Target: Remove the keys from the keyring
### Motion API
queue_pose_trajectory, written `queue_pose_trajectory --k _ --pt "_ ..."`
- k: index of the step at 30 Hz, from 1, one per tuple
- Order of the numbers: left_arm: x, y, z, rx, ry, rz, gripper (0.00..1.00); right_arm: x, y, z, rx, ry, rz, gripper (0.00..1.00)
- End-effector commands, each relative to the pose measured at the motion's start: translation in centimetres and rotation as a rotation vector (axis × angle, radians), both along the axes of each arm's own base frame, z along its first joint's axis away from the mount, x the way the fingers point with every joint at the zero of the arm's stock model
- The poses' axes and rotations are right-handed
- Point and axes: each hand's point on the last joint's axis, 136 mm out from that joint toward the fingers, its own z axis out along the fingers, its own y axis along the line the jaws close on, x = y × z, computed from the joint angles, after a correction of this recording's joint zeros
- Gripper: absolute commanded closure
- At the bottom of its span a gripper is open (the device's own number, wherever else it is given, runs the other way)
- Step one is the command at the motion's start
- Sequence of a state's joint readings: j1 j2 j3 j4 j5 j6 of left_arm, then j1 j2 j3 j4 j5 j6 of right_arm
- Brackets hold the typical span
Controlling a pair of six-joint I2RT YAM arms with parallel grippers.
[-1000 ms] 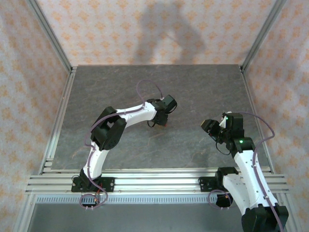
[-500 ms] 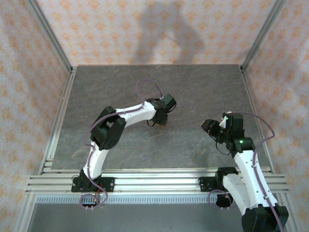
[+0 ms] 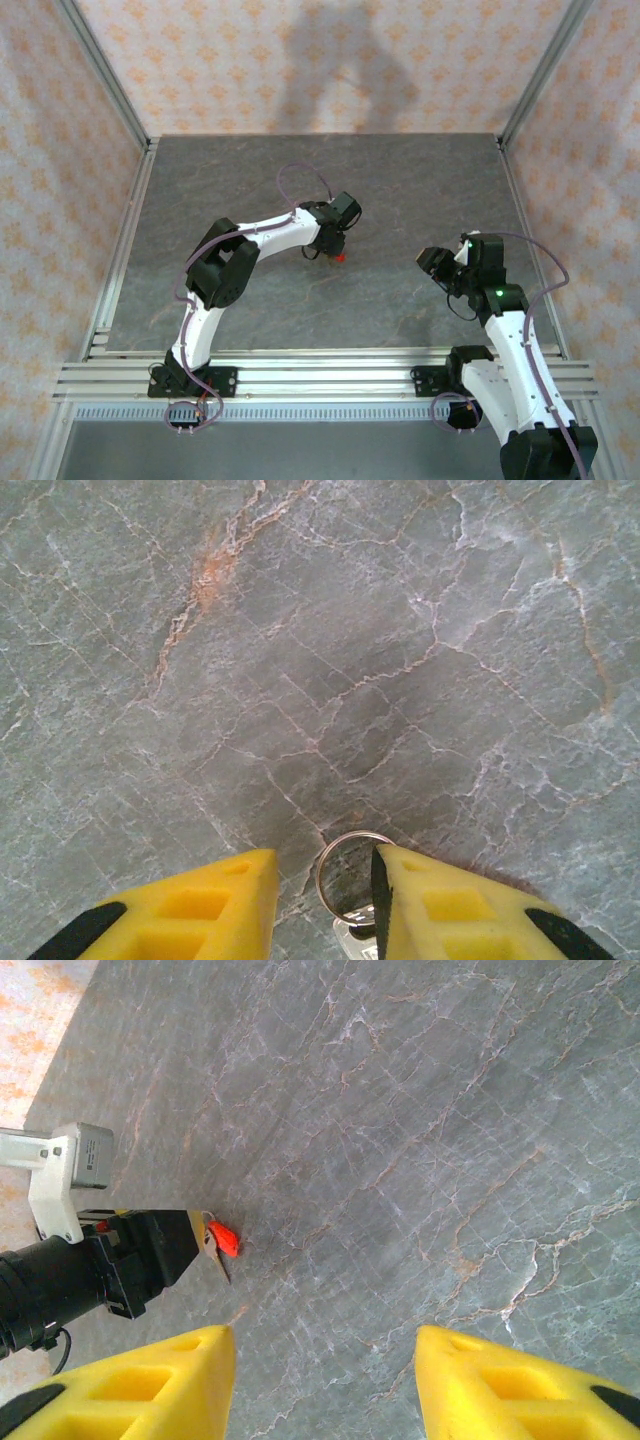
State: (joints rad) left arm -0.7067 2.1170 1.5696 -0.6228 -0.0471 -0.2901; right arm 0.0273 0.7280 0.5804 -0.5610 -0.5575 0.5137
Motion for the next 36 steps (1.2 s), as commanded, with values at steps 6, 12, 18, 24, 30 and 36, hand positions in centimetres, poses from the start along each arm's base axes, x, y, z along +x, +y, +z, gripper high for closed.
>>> queue_pose_trajectory --k 6,12,18,24,30,36 --pt "-0.3 0.1 -0.9 -0.017 0.028 0.026 0.69 0.0 -0.2 0.5 -0.007 -0.009 -0.011 0.49" --pt "-0.5 0.2 -1.3 -0.014 0.033 0.033 0.71 -0.1 -0.2 0.5 -0.008 -0.009 -0.010 0.49" --pt "-0.4 0.4 -1.1 -0.009 0.028 0.039 0.75 -0.2 -0.2 0.2 -0.009 -0.002 -0.012 0.49" --pt "-0.2 0.7 0.0 -0.012 -0.004 0.047 0.77 -0.2 -0.3 0.3 -0.009 -0.005 -0.013 0.49" --pt "-0.2 1.0 0.1 -0.004 -0.011 0.063 0.69 -0.2 -0.2 0.2 -0.008 -0.004 -0.014 0.49" --pt "-0.6 0.5 -1.0 -0.018 0.027 0.054 0.69 -0.2 -0.3 0.1 -0.008 -0.003 -0.015 0.49"
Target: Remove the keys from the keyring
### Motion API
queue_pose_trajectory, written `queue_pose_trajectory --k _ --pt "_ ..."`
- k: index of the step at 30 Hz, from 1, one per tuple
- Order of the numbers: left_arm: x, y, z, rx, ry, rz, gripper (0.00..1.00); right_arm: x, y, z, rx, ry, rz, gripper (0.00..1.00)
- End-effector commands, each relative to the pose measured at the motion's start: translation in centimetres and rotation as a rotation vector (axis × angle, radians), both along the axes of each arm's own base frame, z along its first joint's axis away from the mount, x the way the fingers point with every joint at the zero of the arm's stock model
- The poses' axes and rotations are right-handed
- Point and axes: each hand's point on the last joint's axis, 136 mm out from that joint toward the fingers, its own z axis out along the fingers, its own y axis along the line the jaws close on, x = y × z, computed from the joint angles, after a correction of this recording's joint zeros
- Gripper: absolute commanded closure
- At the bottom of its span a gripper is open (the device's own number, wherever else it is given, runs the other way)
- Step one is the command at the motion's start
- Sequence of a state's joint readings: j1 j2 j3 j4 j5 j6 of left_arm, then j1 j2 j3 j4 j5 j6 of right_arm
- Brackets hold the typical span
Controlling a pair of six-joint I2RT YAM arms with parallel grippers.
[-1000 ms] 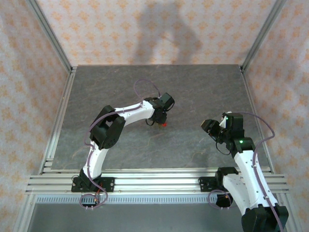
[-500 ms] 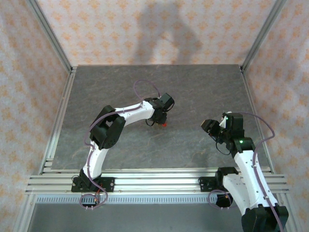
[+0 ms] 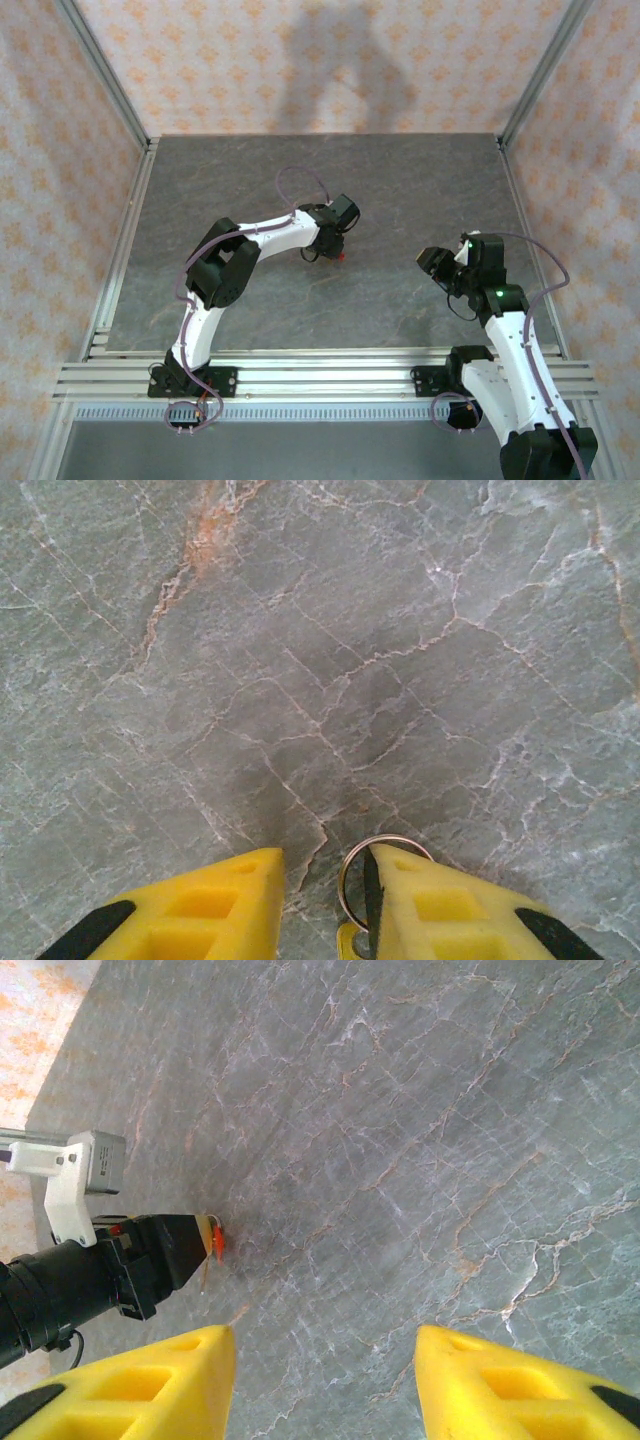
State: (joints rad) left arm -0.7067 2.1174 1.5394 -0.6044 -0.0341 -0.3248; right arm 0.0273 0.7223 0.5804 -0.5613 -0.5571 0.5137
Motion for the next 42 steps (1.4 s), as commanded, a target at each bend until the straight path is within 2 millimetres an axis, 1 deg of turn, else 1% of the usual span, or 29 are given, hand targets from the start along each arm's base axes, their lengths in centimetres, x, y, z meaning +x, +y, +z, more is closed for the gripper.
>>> queue_pose_trajectory --k 1,6,9,12,13,14,15,22,33,35,37,39,41,42 --pt "-0.1 0.3 -0.3 -0.008 0.012 0.027 0.69 -0.2 -0.3 -0.1 -0.009 0.004 -0.015 0.49" --pt "-0.1 0.0 -0.1 -0.029 0.014 0.027 0.79 -0.3 -0.3 -0.1 -0.012 0.006 -0.018 0.49" --pt "-0.1 -0.2 0.4 -0.037 0.006 0.018 0.87 -0.2 -0.4 -0.1 -0.014 0.002 -0.020 0.49" --pt "0.1 -0.2 1.0 -0.040 -0.002 0.016 0.91 -0.2 -0.4 -0.2 -0.014 0.004 -0.022 0.49" --pt "0.1 -0.2 1.2 -0.041 -0.005 0.015 0.93 -0.2 -0.4 -0.2 -0.013 0.005 -0.023 0.49" --pt "0.1 -0.2 1.4 -0.041 -0.007 0.012 0.98 -0.2 -0.4 -0.2 -0.013 0.005 -0.023 0.49" --pt "0.1 -0.3 1.6 -0.042 -0.011 0.011 1.00 -0.2 -0.4 -0.2 -0.013 0.004 -0.026 0.49" --pt "0.3 -0.5 3.5 -0.050 -0.044 -0.001 1.00 -0.3 -0.5 -0.2 -0.013 0.005 -0.028 0.49" --pt "0.2 -1.0 7.4 -0.033 -0.125 -0.055 1.00 -0.2 -0.1 -0.1 0.002 -0.006 -0.014 0.49" --pt "0.2 -0.9 7.9 -0.036 -0.135 -0.059 1.00 -0.2 -0.1 -0.1 0.004 -0.006 -0.015 0.49" --pt "0.1 -0.6 7.8 -0.025 -0.134 -0.057 1.00 -0.2 -0.1 -0.1 0.007 -0.005 -0.014 0.49" --pt "0.0 -0.2 7.4 -0.009 -0.128 -0.043 0.82 -0.2 -0.1 0.0 0.009 -0.008 -0.013 0.49" --pt "-0.2 0.1 6.4 -0.019 -0.105 -0.022 0.78 -0.2 0.0 0.0 0.010 -0.008 -0.012 0.49" --pt "-0.3 0.2 5.9 -0.029 -0.090 -0.012 0.74 -0.2 0.0 0.0 0.010 -0.008 -0.012 0.49"
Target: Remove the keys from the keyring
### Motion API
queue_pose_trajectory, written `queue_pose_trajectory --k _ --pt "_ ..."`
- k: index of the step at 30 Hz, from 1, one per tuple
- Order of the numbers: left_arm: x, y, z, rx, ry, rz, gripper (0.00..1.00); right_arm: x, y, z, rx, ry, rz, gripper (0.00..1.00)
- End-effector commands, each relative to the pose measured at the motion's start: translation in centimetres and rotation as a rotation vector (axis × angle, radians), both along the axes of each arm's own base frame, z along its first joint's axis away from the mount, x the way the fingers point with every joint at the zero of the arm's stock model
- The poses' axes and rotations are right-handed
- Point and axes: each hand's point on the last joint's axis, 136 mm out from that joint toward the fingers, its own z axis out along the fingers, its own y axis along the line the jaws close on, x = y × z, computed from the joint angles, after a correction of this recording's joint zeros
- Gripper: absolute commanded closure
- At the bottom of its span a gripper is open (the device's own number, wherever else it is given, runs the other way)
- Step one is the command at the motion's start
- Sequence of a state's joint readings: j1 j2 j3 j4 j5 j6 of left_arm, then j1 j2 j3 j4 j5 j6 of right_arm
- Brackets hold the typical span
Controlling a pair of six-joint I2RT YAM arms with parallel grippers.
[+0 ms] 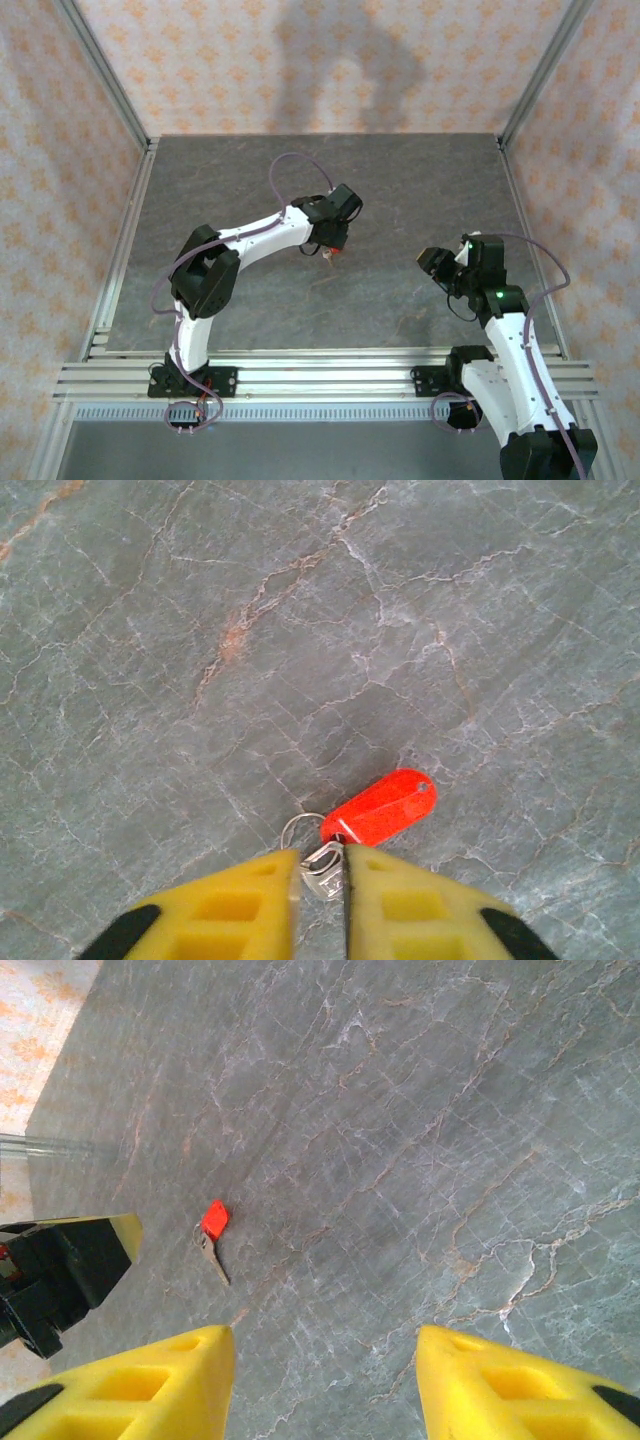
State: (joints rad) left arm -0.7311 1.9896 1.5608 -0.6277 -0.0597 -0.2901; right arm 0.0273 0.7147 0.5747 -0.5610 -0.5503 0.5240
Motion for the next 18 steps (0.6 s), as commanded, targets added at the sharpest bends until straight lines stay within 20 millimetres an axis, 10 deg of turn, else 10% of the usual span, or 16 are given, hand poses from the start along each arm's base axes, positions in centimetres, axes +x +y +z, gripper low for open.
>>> queue_pose_trajectory --k 1,18 --pt "-0.6 1.4 -1.1 0.008 0.039 0.052 0.71 -0.1 0.1 0.1 0.007 -0.009 0.000 0.49" --pt "-0.4 2.0 -5.2 -0.114 0.122 0.186 0.58 -0.3 -0.1 0.3 -0.006 -0.009 0.001 0.48"
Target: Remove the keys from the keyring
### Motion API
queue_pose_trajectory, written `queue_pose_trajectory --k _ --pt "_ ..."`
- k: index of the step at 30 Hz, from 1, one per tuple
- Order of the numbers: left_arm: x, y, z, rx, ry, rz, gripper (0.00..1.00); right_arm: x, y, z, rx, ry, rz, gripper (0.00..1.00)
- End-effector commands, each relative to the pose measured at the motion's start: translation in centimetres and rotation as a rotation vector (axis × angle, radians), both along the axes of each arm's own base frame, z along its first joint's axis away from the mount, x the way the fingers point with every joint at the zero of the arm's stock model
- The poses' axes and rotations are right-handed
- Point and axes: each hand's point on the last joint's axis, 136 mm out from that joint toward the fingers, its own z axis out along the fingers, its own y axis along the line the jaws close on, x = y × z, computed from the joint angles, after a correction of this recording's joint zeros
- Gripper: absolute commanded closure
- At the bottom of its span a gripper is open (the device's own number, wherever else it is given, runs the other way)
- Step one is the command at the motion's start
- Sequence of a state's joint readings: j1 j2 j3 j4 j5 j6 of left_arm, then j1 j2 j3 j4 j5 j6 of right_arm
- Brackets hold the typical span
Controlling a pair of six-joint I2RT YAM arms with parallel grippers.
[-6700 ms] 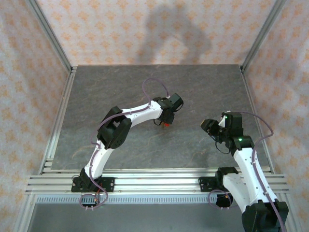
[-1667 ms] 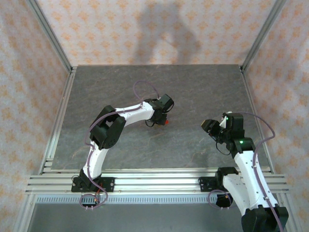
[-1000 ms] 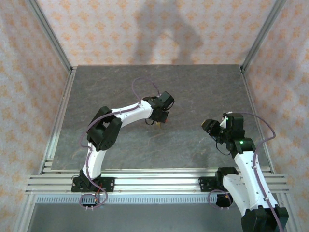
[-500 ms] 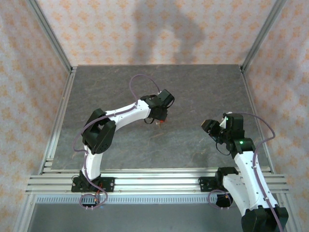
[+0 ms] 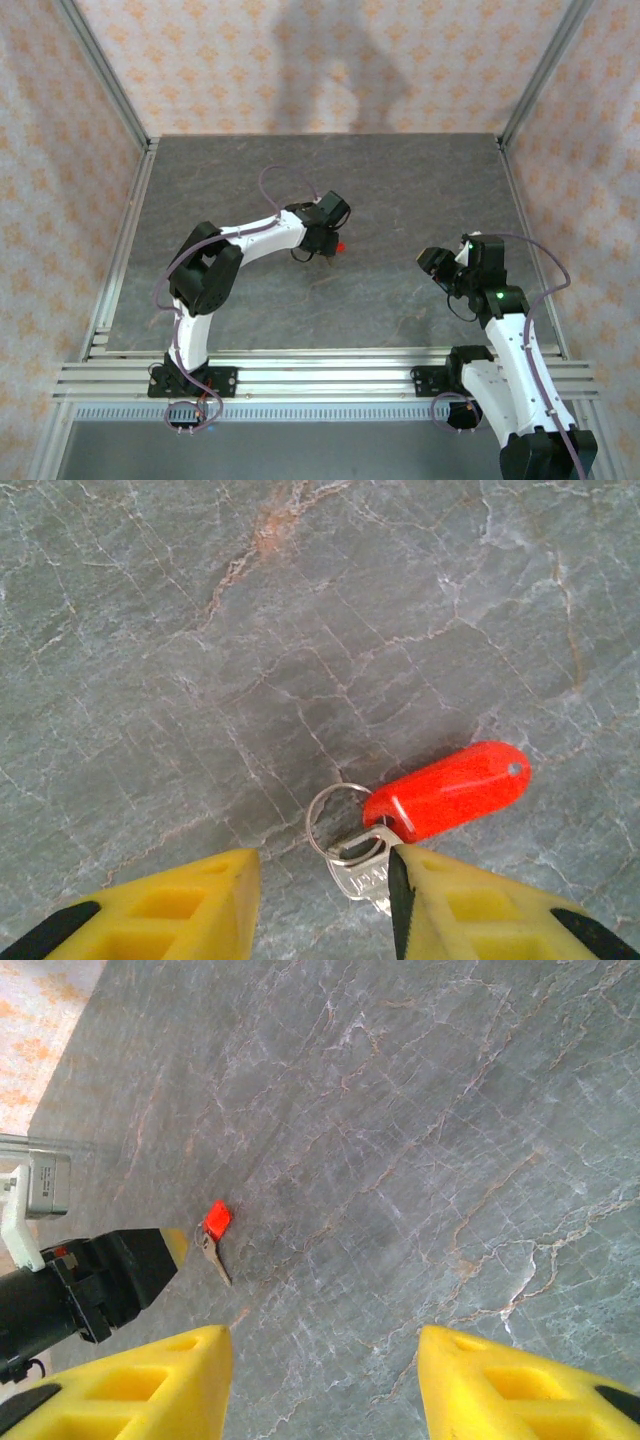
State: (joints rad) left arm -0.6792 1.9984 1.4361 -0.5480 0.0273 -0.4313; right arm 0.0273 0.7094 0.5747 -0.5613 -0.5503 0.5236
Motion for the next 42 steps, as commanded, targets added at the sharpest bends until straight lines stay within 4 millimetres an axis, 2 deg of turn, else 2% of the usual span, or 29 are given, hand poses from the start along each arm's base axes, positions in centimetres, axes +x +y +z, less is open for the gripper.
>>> queue_pose_trajectory --k 1,15,21,31,38,42 --pt "0.3 0.0 -1.2 -0.030 0.018 0.044 0.58 -0.2 -0.1 0.2 -0.007 -0.004 0.001 0.48" --pt "0.4 0.0 -3.0 -0.021 0.042 0.069 0.57 -0.4 -0.4 0.1 -0.026 0.001 -0.005 0.48" --pt "0.3 -0.1 -3.5 -0.029 0.046 0.074 0.64 -0.4 -0.4 0.0 -0.027 0.001 -0.009 0.48" --pt "0.3 -0.3 -2.5 -0.008 0.029 0.040 0.85 -0.4 -0.5 -0.2 -0.029 0.004 -0.011 0.48" --pt "0.4 -0.2 -0.9 0.016 -0.002 0.015 0.88 -0.4 -0.4 -0.2 -0.024 0.005 -0.014 0.48" --pt "0.4 -0.2 0.0 0.026 -0.016 -0.001 0.94 -0.4 -0.4 -0.2 -0.020 0.004 -0.014 0.48"
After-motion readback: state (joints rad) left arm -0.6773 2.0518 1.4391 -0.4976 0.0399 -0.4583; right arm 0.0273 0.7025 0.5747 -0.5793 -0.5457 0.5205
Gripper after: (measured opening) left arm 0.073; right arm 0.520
